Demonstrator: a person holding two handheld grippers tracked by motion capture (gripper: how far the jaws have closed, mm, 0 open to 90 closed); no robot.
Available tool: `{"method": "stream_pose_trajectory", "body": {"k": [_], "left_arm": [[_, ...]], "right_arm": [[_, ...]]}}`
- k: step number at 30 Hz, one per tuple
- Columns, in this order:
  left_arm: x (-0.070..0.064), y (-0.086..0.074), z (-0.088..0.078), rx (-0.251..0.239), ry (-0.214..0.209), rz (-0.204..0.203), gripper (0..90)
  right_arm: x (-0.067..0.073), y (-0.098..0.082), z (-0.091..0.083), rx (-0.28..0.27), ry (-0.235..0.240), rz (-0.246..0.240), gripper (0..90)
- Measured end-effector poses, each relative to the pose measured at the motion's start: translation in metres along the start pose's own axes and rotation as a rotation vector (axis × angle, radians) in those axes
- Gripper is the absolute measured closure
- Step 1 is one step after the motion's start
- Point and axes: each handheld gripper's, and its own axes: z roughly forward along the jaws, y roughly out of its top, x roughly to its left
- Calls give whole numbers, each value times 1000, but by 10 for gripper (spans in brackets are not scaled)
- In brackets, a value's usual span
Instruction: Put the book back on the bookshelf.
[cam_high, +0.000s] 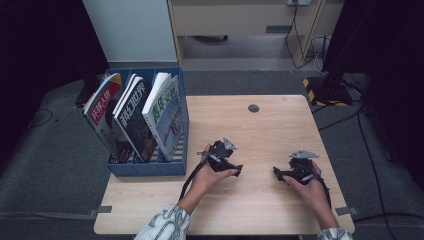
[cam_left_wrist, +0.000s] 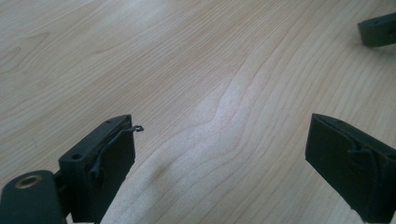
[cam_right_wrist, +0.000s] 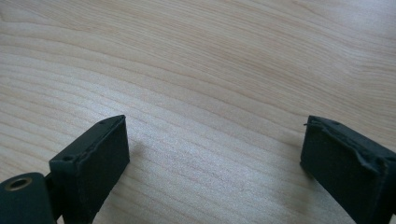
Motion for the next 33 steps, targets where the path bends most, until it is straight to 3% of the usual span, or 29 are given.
{"method": "stream_pose_trajectory", "body": {"k": [7,14,21,28,33], "left_arm": [[5,-11,4,-39,17,-36,72],[8,-18,11,-24,30,-55,72],[6,-24,19,12,39,-45,68],[6,-32,21,-49,47,-42,39],[6,-32,21,-48,52,-46,38]], "right_arm": [[0,0,0,0,-1,1,81],[0,0,0,0,-1,2,81],[0,0,0,0,-1,2,81],[0,0,0,0,-1,1,81],[1,0,0,0,2,-1,81]]}}
